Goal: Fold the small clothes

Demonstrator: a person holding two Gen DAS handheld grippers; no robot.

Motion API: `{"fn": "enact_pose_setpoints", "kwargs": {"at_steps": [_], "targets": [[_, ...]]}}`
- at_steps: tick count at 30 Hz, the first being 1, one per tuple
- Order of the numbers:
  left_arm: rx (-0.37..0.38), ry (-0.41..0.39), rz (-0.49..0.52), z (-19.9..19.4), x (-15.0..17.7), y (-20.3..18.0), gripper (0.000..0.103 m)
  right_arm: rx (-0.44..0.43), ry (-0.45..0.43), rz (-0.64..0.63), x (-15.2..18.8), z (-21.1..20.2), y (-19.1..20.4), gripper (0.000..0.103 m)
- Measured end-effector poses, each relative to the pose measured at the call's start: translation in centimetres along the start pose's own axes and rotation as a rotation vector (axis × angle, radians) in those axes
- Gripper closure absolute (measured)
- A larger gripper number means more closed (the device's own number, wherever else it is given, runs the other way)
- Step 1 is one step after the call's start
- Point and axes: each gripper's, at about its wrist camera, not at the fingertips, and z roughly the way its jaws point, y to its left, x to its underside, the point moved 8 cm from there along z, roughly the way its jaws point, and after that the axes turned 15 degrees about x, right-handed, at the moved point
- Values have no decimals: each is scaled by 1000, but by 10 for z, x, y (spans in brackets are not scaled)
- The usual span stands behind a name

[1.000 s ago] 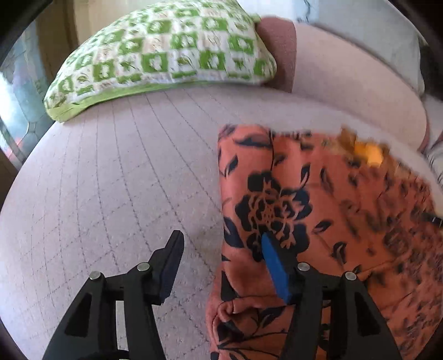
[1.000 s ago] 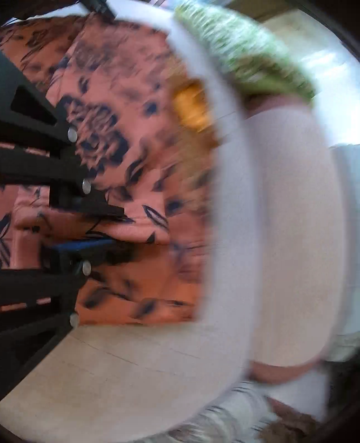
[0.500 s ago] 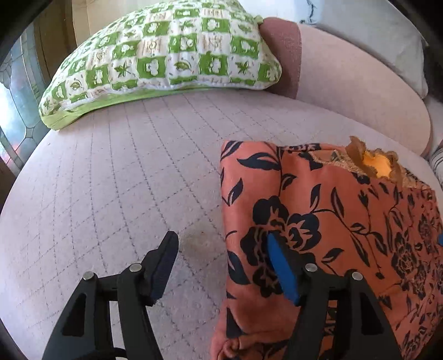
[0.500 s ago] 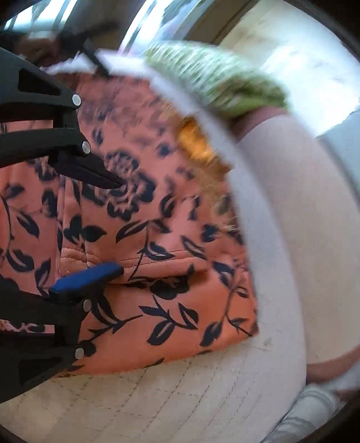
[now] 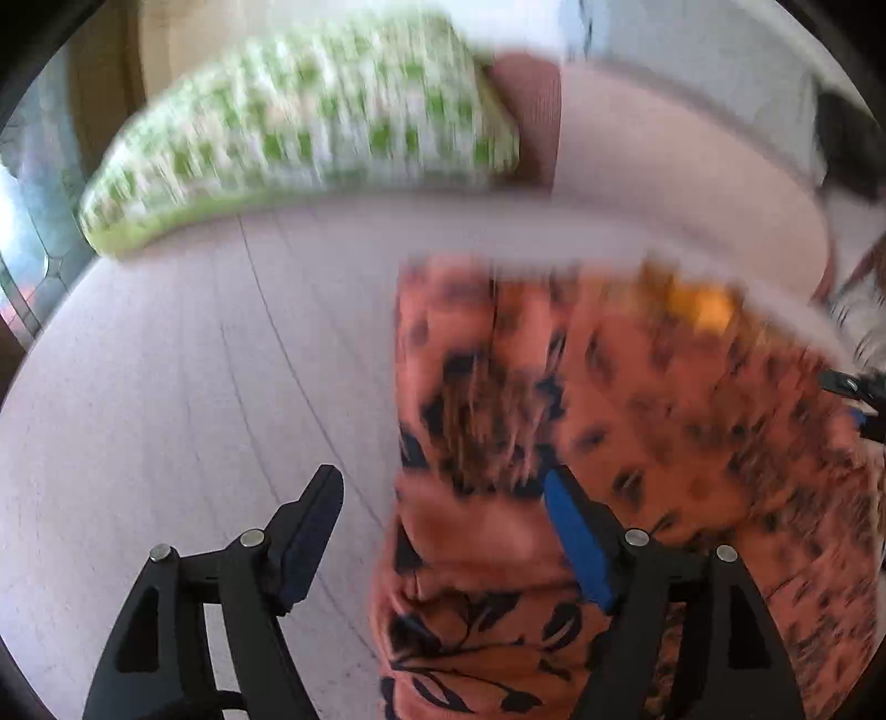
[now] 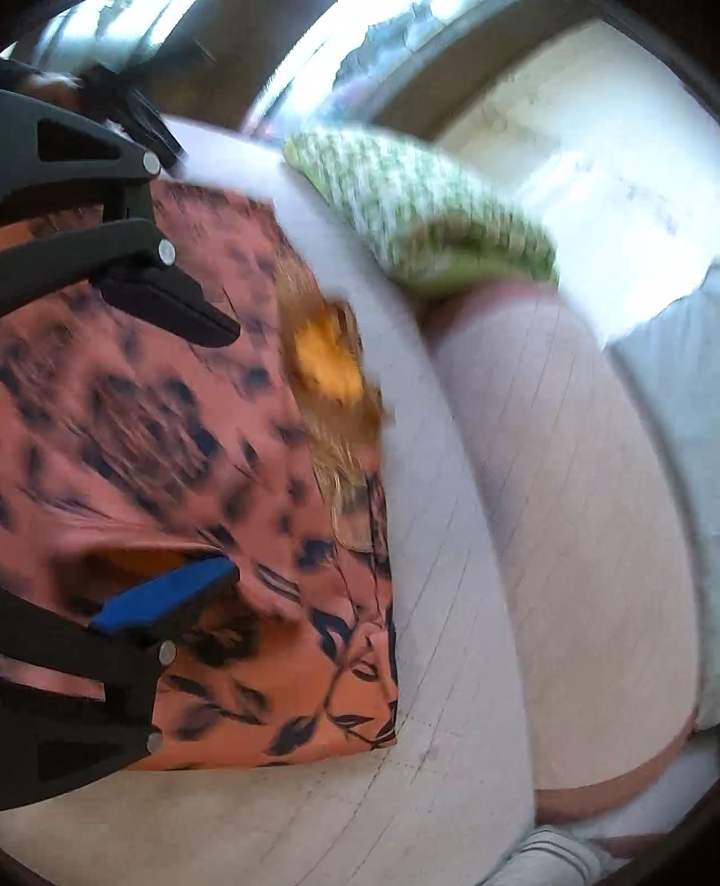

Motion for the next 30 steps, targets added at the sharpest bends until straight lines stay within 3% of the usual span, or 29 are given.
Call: {"fn": "enact_pose_setpoints", "kwargs": {"at_steps": [1,2,8,10,13,14,15,16,20,25,30], "targets": [[7,-25,-17,2,2,3,25,-20,-3,40,-1,1,-7,21],[4,-48,-15,-2,1,2,25,-4,-65,60,-2,-21,-7,22],[2,-52,-48,-29,14,7,25,95,-200,-92,26,-98,2,21],[5,-66,-68,-42,22,10,25,41,-220,-83,28,-114,-1,19],[-16,-67,-77,-63,39,11,25,-121,-124,-62,36,-89,16,13],[-17,-70,-91,-74,44,13,25,-92,-71,-56,42,-67,11,13],[-14,-70,-108,-82,51,15,25,-8,43,-30,53,-35,-5,13],[-9,-67,-119,-89,56,16,25,1,67,19,58,-25,-18,18],[31,-95,-136,-129,88,15,25,-80,-69,28,63,-94,-17,18],[99,-100,-168,-164,146,-1,25,-89,-165,-33,115,-167,-34,18],[154,-27,-202,-168,201,-12,25,-27,-41,-65,200,-198,-93,18]]}}
